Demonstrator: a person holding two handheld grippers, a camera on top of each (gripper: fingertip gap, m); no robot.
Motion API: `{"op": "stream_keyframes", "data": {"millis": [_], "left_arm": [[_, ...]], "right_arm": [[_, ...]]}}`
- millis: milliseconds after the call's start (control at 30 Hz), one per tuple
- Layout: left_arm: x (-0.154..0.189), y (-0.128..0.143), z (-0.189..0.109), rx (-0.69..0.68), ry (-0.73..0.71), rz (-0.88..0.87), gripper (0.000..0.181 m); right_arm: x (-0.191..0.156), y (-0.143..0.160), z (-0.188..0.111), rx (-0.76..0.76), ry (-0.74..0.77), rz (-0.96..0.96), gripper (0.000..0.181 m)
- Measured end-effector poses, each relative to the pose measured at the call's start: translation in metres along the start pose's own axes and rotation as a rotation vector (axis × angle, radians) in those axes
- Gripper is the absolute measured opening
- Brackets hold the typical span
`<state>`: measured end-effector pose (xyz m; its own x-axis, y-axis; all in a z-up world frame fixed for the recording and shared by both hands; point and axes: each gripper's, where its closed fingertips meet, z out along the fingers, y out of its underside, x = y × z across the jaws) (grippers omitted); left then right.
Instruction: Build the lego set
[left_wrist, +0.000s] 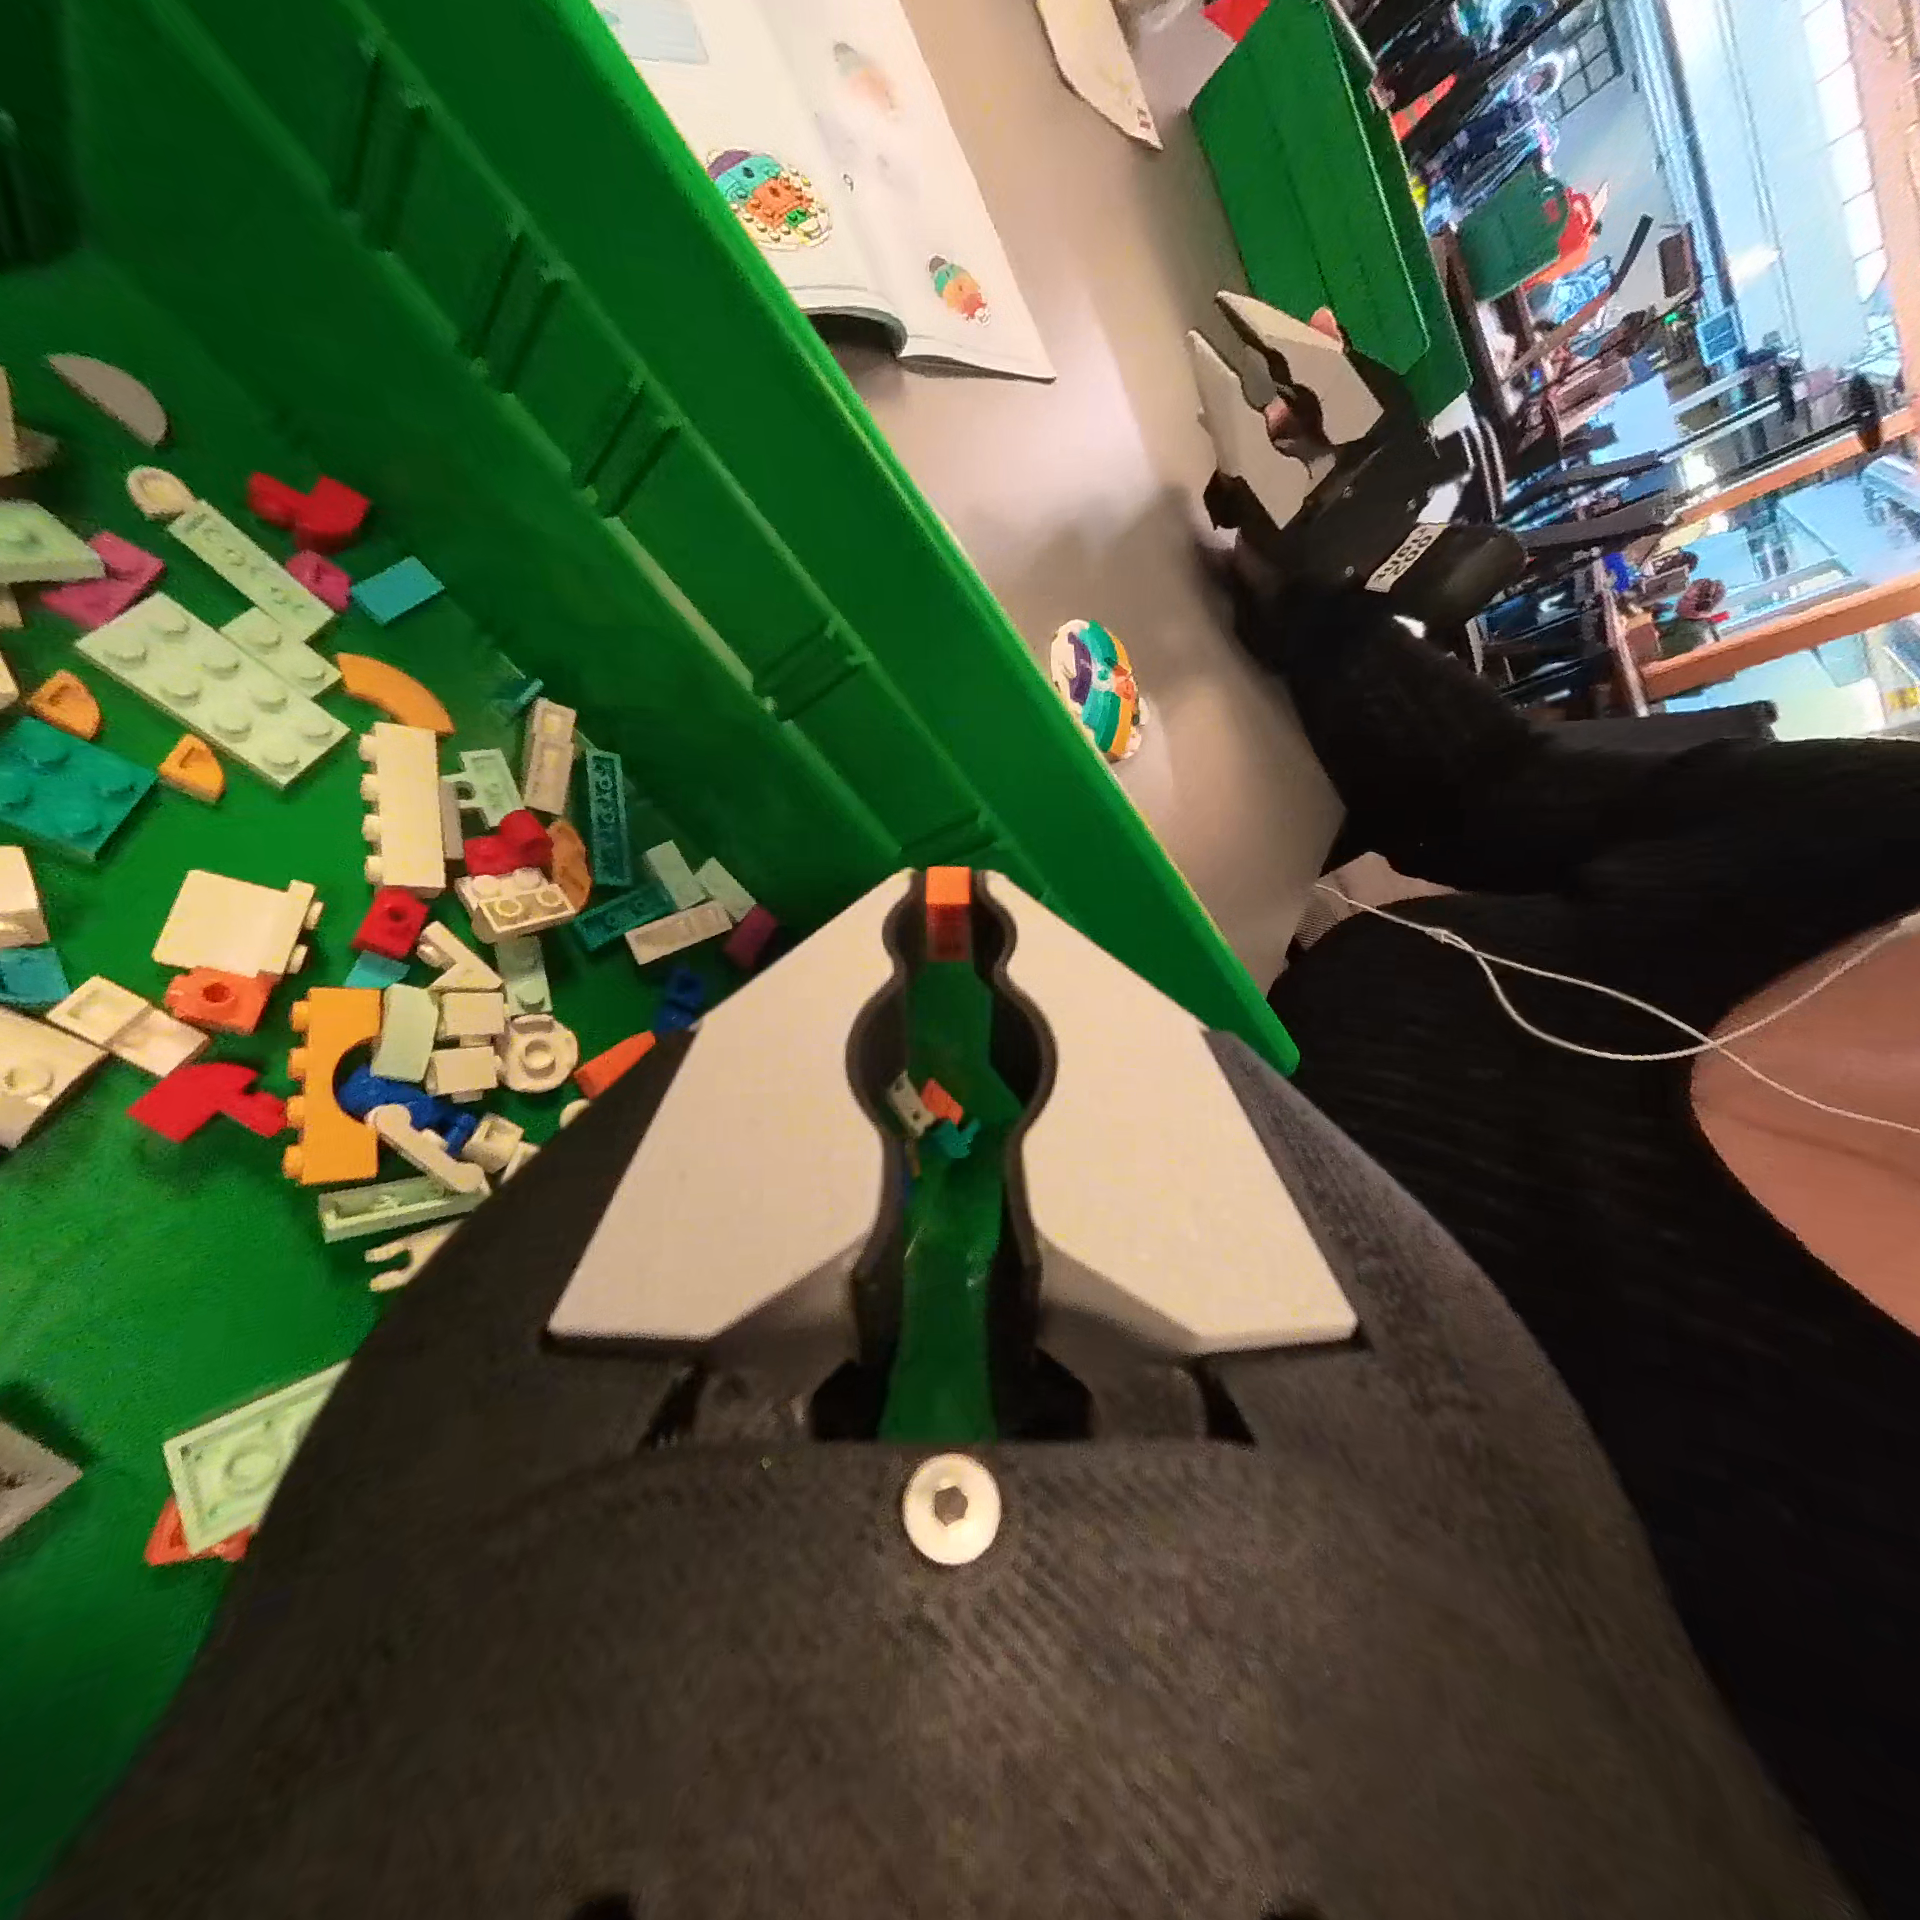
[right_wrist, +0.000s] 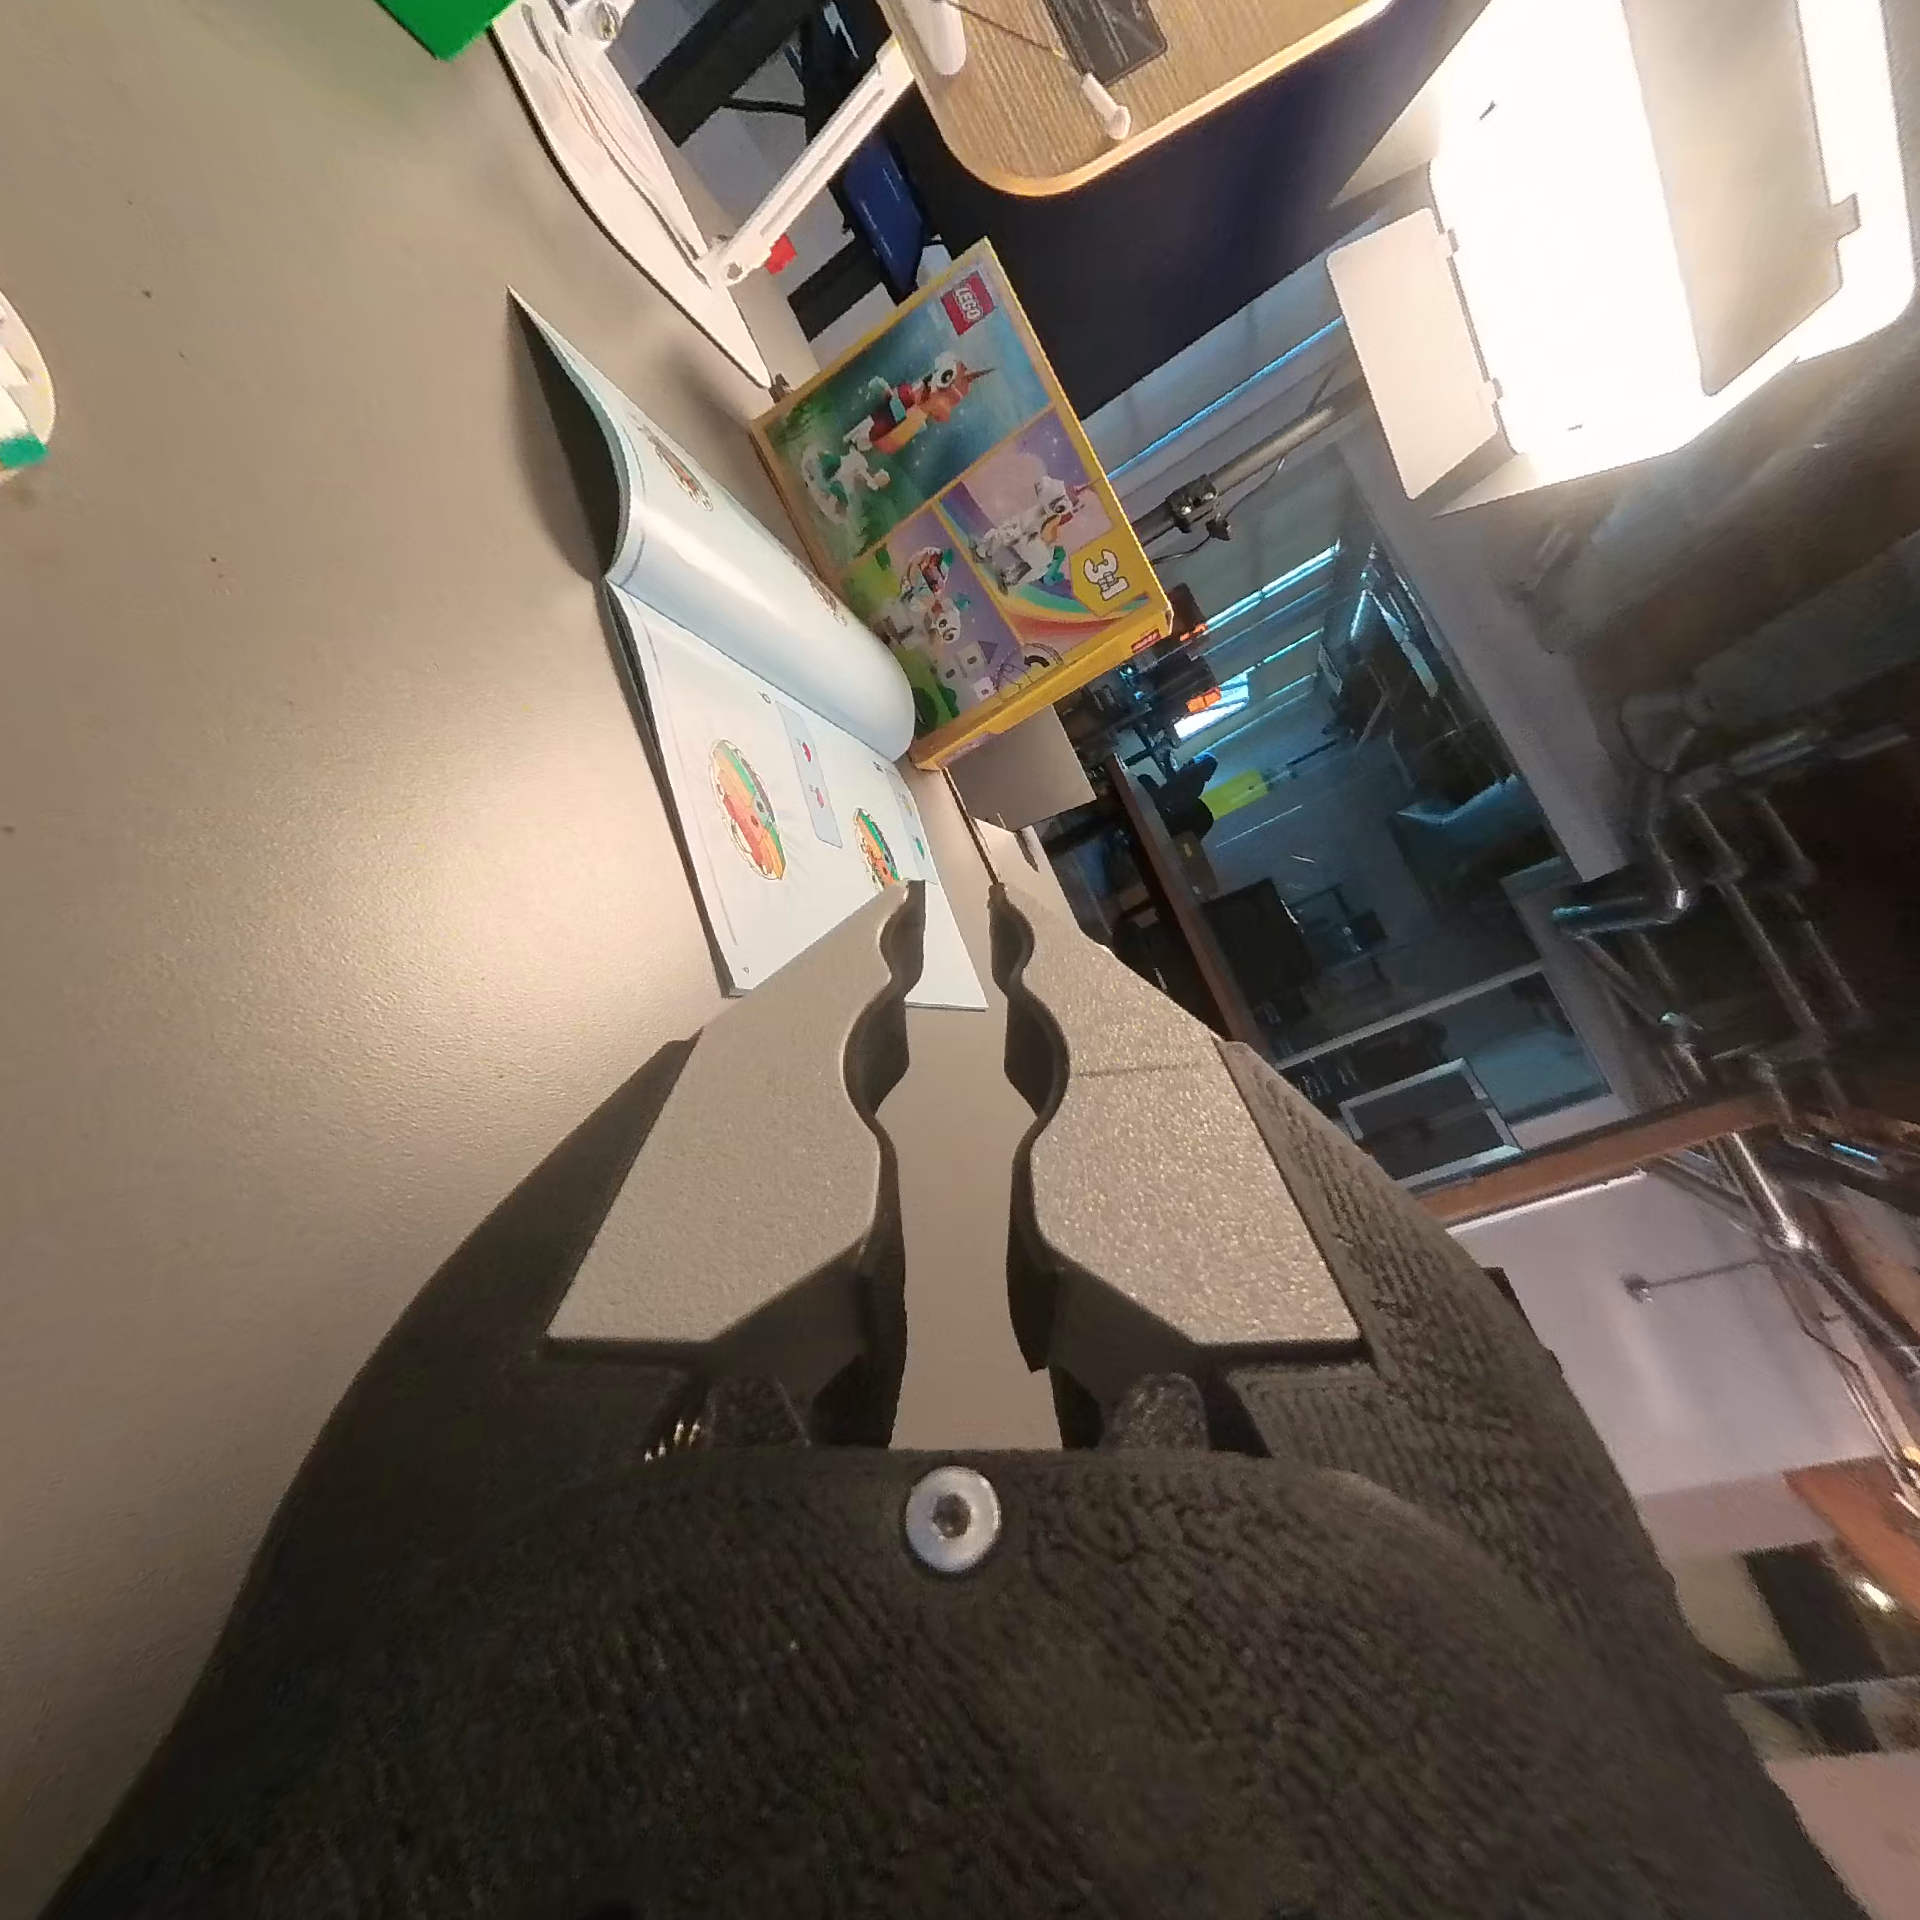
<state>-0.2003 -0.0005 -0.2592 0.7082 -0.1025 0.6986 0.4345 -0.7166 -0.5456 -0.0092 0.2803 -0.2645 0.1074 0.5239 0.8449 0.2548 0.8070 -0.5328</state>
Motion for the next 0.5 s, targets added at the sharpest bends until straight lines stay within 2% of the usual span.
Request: {"op": "stream_keyframes", "data": {"millis": [133, 300, 400, 467, 500], "left_arm": [[0.005, 0.001, -0.001, 0.005, 0.017, -0.013, 0.008], [0.000, 0.000, -0.008, 0.022, -0.033, -0.010, 0.008], [-0.030, 0.009, -0.016, -0.032, -0.249, 0.014, 0.007], [-0.052, 0.022, -0.024, -0.120, -0.429, 0.047, 0.007], [-0.055, 0.029, -0.024, -0.170, -0.468, 0.059, 0.007]], "right_arm": [[-0.001, -0.001, 0.000, 0.007, -0.003, -0.002, 0.010], [-0.003, -0.002, 0.000, 0.008, -0.017, -0.005, 0.010], [-0.005, -0.002, 0.000, 0.008, -0.024, -0.008, 0.010], [-0.005, -0.001, 0.000, 0.008, -0.027, -0.008, 0.009], [-0.005, -0.001, 0.000, 0.007, -0.029, -0.007, 0.009]]}}
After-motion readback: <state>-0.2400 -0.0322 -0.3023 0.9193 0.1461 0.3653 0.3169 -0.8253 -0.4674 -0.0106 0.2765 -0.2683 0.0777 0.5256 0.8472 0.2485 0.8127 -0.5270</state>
